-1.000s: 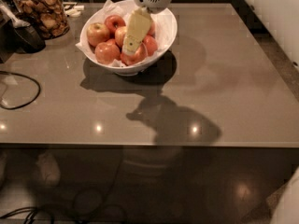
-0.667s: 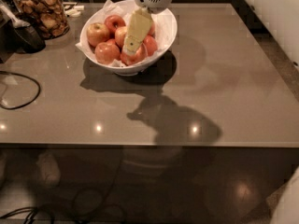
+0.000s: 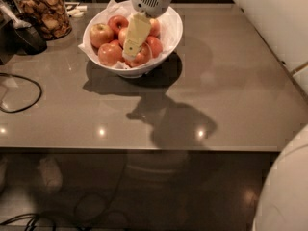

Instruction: Pick apple from white bowl

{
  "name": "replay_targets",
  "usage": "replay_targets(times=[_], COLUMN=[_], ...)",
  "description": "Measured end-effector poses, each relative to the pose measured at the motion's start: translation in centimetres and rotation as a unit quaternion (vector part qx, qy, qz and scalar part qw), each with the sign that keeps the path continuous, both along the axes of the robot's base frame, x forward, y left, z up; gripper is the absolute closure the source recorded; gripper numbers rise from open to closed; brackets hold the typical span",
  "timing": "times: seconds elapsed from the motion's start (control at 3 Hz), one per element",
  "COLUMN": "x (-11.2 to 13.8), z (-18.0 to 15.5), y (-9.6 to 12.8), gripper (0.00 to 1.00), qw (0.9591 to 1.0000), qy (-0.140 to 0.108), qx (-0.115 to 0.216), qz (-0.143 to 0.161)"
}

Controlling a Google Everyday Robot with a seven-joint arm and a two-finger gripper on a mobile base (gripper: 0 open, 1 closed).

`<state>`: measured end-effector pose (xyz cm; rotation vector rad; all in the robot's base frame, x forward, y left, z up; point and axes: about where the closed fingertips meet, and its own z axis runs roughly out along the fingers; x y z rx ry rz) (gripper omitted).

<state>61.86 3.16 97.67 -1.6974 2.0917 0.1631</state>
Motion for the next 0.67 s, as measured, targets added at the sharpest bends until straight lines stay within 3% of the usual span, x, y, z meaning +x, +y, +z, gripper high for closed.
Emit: replay_targets(times=[0.67], x=[0.62], z=[-1.85], y=[0.54], gripper=[0.18], qw=[0.9997], qy=[0.023], qx=[-0.007], qz=[0.002])
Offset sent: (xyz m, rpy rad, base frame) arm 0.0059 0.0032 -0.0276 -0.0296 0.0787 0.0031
